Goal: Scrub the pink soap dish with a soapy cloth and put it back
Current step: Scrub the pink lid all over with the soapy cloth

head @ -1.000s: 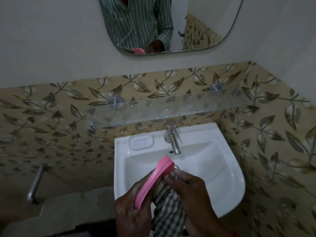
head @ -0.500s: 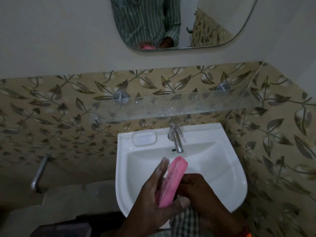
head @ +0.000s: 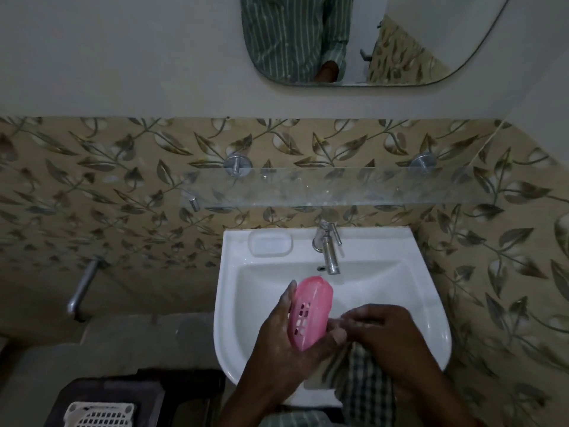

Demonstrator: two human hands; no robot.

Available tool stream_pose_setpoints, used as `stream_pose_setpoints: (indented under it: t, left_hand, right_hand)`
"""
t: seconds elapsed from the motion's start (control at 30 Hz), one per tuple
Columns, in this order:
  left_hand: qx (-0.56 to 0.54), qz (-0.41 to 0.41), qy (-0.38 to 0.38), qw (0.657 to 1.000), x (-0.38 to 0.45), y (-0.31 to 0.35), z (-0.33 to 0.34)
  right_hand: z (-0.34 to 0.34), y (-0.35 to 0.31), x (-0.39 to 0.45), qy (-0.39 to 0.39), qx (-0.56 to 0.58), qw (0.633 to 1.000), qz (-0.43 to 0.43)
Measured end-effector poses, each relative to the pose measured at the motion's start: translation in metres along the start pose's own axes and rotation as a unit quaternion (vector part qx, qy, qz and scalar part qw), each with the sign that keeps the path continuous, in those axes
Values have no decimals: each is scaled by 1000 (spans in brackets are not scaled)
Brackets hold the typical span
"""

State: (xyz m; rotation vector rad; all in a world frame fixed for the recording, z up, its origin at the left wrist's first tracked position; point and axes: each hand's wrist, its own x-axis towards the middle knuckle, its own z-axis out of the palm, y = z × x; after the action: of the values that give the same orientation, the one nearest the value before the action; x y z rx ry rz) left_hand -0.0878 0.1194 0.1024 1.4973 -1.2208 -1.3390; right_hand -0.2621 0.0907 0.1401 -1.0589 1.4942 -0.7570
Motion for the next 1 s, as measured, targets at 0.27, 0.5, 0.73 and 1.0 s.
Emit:
stream_pose_setpoints:
  t: [0.27,0.5,0.73,1.0]
  left_hand:
    - [-3,-48,54,997,0,0,0]
    - [-164,-116,138,970,5,14,-7]
    - [-443,-206,-20,872,3,18,-23]
    - [-525,-218,-86,818,16,22,-34]
  right_hand:
    - [-5,-22,-4,104,159,974,-122]
    - [25,-15,-11,85,-13,965,-248]
    - [28,-2,-6,67,-113,931,-340]
    - [47,19,-26,-50,-237,864,-441]
